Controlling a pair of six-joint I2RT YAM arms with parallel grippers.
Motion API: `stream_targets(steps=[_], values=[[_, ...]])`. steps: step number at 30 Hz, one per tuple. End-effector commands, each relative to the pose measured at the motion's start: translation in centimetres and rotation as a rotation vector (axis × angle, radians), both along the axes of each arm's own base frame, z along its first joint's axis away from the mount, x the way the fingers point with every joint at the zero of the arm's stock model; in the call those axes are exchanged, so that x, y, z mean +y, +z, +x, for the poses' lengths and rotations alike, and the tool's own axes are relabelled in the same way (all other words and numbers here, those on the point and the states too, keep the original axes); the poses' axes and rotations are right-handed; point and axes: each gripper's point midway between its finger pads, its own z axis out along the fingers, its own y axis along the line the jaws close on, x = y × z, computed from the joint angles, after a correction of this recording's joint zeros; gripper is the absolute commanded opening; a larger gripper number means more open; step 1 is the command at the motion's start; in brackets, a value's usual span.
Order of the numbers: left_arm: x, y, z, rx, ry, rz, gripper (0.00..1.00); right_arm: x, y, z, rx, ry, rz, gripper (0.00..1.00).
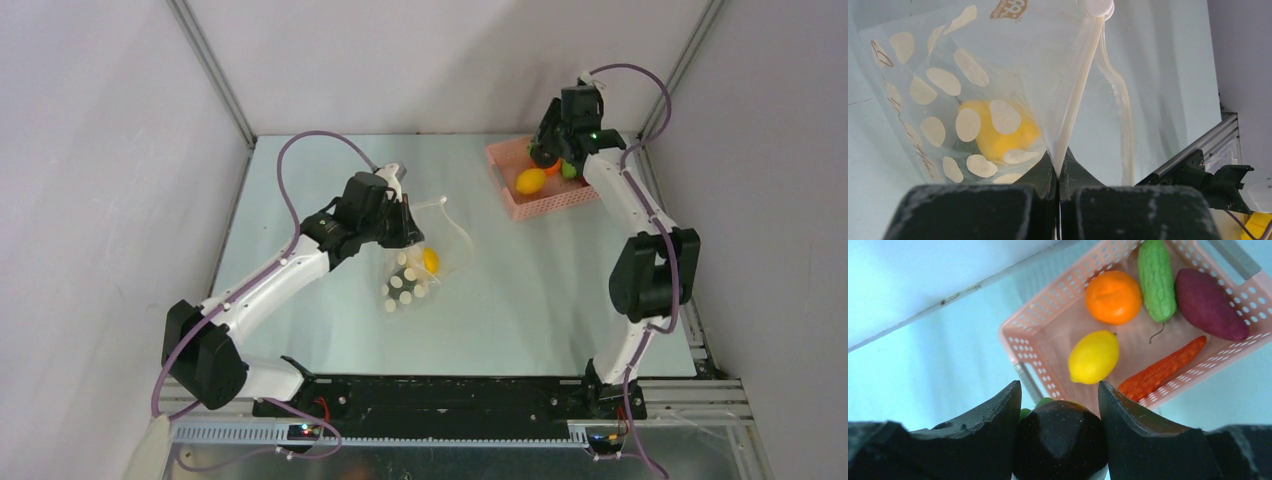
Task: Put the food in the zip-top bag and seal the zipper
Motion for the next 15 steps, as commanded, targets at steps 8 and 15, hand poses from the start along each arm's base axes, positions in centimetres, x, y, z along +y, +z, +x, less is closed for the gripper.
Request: stream_targets(steps=[8, 15], values=[[-0.5, 3.0, 0.9, -0.072, 0.012, -0.046, 0.00, 11.2, 7.2, -11.1, -0.215, 0.542, 0.205, 0.00], [-0.6, 3.3, 0.7, -0.069, 0.009, -0.053, 0.00, 19.6, 6.7, -19.5, -0.279, 0.790, 0.185, 0.00]])
